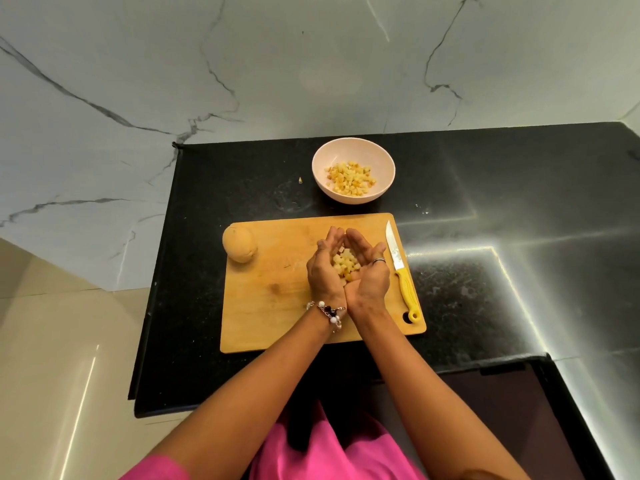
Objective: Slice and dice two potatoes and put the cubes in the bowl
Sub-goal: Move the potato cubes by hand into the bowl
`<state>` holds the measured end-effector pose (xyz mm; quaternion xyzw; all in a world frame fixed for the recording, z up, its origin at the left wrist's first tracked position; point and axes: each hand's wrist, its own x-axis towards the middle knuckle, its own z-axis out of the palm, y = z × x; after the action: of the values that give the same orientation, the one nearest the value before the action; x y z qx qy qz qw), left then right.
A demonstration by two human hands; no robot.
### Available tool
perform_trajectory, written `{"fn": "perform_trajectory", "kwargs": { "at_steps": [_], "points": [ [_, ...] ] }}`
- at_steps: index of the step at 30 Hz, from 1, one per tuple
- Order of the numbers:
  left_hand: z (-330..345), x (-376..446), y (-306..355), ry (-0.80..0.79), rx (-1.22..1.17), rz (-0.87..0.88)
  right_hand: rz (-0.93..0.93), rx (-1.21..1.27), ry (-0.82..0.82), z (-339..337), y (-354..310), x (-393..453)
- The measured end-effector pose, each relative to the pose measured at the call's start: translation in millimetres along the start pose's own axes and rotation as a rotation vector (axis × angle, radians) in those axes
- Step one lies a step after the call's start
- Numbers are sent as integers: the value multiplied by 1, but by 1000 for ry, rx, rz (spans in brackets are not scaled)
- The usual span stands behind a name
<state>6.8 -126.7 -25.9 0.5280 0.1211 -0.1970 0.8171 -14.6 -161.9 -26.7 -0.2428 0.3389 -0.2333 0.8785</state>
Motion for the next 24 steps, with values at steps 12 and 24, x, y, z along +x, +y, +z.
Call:
{"fn": "perform_trajectory", "kwargs": {
  "at_steps": [12,24],
  "points": [
    [-1,1,25,77,-372,-214,154,165,-138,4,-8,2],
    [31,18,53,101,-518,-206,146,133,-105,34,-38,23]
  ]
}}
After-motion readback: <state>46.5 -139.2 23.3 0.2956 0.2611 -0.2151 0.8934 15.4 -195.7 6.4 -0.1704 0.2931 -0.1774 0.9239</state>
